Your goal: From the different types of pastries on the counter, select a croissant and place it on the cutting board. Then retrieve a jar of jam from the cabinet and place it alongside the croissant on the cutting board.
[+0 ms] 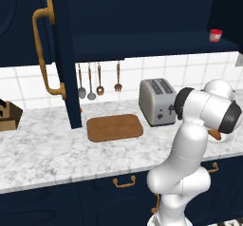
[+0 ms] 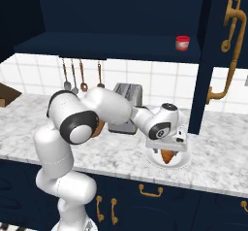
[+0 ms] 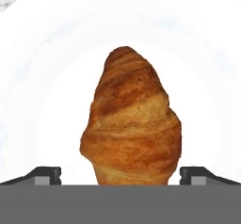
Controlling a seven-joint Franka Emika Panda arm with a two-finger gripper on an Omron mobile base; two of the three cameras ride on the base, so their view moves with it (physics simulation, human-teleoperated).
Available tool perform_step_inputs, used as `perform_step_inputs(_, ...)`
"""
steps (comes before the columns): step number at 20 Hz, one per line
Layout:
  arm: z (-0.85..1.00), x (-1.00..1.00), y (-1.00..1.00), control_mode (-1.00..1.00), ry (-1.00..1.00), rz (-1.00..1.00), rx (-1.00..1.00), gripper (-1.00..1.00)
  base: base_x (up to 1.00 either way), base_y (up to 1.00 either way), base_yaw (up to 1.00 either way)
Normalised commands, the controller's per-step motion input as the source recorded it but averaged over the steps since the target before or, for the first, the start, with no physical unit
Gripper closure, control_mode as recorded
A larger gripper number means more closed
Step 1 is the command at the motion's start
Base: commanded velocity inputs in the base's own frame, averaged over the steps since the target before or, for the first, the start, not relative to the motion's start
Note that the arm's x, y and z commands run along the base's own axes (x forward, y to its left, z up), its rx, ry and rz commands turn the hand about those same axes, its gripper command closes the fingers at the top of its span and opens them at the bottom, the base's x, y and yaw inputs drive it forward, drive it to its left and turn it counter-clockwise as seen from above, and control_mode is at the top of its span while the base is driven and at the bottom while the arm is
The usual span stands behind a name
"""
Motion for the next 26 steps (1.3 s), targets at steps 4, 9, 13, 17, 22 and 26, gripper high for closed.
perform_step_inputs(4,-0.22,0.00,0.00,-1.00,0.00,0.00,0.00,-1.00,0.00,0.00,0.00)
perform_step_inputs(9,-0.22,0.07,-0.04,-1.00,0.00,0.00,0.00,-1.00,0.00,0.00,0.00)
perform_step_inputs(13,-0.26,0.10,0.00,-1.00,0.00,0.00,0.00,1.00,0.00,0.00,0.00)
perform_step_inputs(17,0.27,0.02,-0.03,-1.00,-0.05,0.00,0.00,1.00,0.00,0.00,0.00)
perform_step_inputs(22,0.82,-0.08,0.39,-1.00,-0.19,0.00,0.00,1.00,0.00,0.00,0.00)
perform_step_inputs(26,0.47,-0.38,0.61,-1.00,-0.11,0.01,-0.01,1.00,0.00,0.00,0.00)
